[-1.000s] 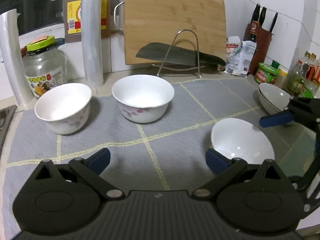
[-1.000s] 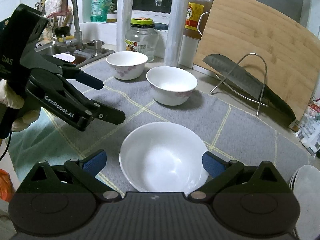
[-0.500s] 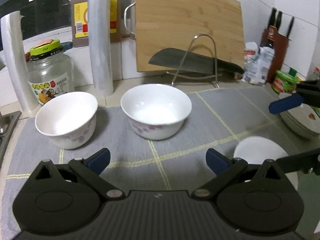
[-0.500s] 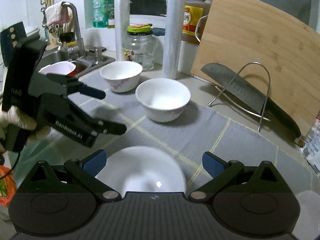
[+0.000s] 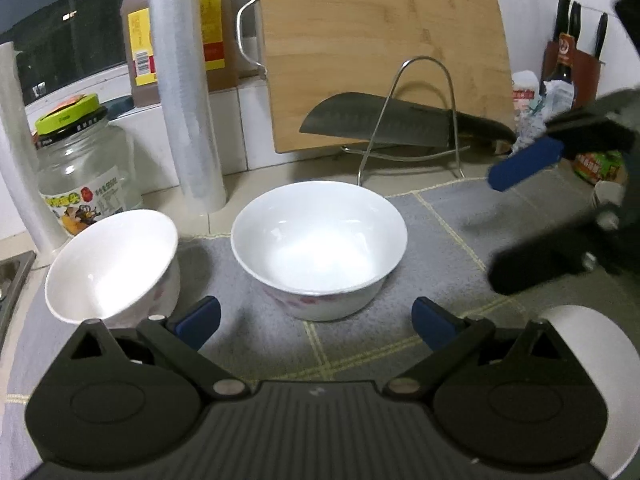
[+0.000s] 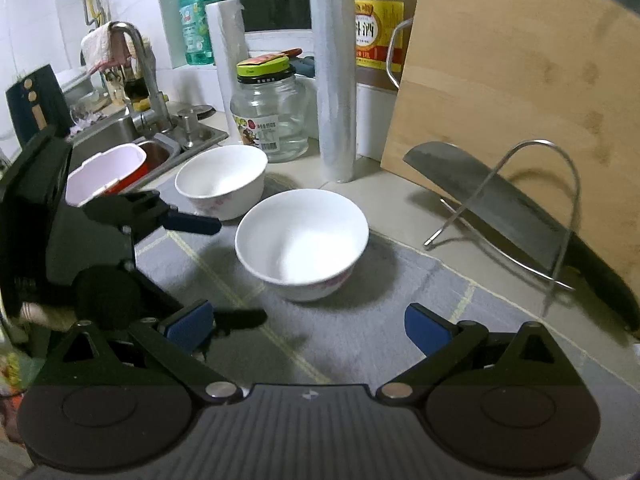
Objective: Organize plates and bowls
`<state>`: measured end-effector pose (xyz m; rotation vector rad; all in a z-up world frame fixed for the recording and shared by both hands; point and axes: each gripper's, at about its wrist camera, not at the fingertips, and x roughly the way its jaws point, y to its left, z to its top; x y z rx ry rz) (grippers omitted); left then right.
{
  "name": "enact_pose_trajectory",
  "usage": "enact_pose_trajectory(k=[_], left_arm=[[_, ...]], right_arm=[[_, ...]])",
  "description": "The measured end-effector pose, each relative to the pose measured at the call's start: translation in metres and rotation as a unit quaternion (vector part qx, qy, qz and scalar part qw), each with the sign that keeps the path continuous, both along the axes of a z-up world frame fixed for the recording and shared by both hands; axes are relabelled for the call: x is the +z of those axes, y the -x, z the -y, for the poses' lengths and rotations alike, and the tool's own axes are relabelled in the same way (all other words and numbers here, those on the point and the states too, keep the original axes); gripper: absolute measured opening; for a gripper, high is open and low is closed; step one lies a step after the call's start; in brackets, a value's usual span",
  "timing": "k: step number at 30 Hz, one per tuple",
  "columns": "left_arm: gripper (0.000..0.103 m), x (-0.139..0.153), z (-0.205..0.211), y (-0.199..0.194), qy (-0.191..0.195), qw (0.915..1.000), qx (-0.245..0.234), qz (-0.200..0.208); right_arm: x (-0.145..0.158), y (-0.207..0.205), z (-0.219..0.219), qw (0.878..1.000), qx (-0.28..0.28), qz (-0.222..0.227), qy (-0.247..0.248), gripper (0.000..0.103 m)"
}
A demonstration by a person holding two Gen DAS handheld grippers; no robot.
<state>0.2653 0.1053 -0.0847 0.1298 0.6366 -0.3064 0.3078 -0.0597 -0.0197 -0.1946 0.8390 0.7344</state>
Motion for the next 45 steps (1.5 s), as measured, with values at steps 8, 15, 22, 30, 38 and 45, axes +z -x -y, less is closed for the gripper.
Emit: enact_pose_trajectory(k=[8, 15, 22, 30, 38, 45], left_arm=[[0.101, -0.003, 0.002, -0.011, 0.002, 1.0, 0.002, 0.008], [0.1, -0.004, 0.0, -0.017, 0.017, 0.9998, 0.006, 0.006], [0.094, -0.002, -0.003, -0.021, 0.03, 0.9995, 0.005, 0.004], [0.092, -0.001, -0.005, -0.024, 0.038, 0.9993, -0.003, 0.002], [0.091, 0.0, -0.005, -0.025, 0.037, 0.9993, -0.009, 0.003], [0.09, 0.002, -0.005, -0.022, 0.042, 0.999, -0.013, -0.004]], right_arm=[[-0.012, -0.04, -0.017, 0.999, 0.014, -0.022, -0.017, 0.103], [-0.027, -0.068, -0.032, 0.999, 0.022, -0.037, -0.013, 0.096], [-0.035, -0.086, -0.04, 0.998, 0.025, -0.054, -0.018, 0.085], [-0.038, -0.093, -0.044, 0.997, 0.025, -0.06, -0.033, 0.08], [-0.037, -0.091, -0.047, 0.997, 0.025, -0.062, -0.036, 0.079], [-0.035, -0.087, -0.047, 0.997, 0.017, -0.064, -0.033, 0.079]])
